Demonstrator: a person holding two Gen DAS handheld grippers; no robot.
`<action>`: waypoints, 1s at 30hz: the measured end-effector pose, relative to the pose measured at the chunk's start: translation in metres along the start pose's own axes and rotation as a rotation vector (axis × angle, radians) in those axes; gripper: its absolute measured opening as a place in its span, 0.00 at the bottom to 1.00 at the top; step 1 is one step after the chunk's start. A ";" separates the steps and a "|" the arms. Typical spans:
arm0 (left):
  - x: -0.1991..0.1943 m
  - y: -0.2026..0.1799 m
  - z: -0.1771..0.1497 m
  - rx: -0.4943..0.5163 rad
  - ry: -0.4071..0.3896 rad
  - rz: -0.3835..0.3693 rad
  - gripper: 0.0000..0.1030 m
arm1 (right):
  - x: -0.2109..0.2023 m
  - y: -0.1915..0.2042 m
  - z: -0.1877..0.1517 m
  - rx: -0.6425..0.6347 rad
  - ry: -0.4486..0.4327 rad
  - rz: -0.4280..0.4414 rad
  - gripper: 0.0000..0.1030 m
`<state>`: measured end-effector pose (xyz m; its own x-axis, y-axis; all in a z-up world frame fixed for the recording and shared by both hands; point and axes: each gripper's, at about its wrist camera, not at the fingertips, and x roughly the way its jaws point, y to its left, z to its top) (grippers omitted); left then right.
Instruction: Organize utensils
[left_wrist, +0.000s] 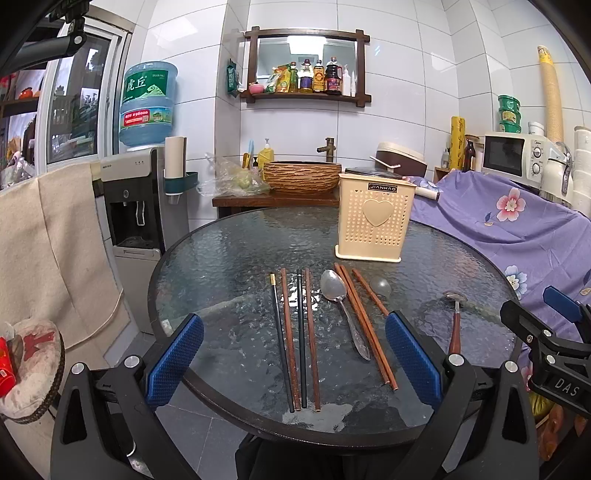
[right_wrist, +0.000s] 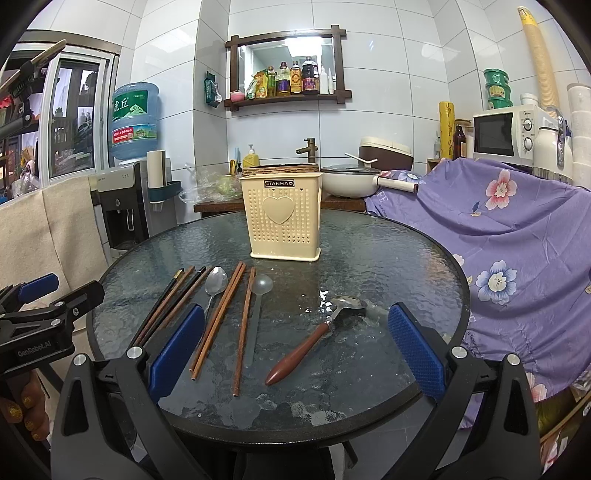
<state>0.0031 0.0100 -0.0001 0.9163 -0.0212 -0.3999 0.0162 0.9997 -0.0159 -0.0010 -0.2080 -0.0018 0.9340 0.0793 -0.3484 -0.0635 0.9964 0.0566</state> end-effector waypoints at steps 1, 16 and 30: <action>0.000 0.000 0.000 0.000 0.000 0.000 0.94 | 0.000 0.000 0.000 0.000 0.000 0.000 0.95; 0.006 0.002 -0.003 -0.006 0.025 0.000 0.94 | 0.008 -0.001 -0.009 -0.003 0.022 -0.012 0.95; 0.042 0.027 0.000 -0.002 0.145 0.022 0.94 | 0.066 -0.034 -0.014 0.029 0.232 -0.078 0.95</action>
<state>0.0421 0.0361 -0.0170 0.8488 0.0000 -0.5287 -0.0045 1.0000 -0.0072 0.0576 -0.2362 -0.0393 0.8299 0.0102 -0.5578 0.0189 0.9987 0.0464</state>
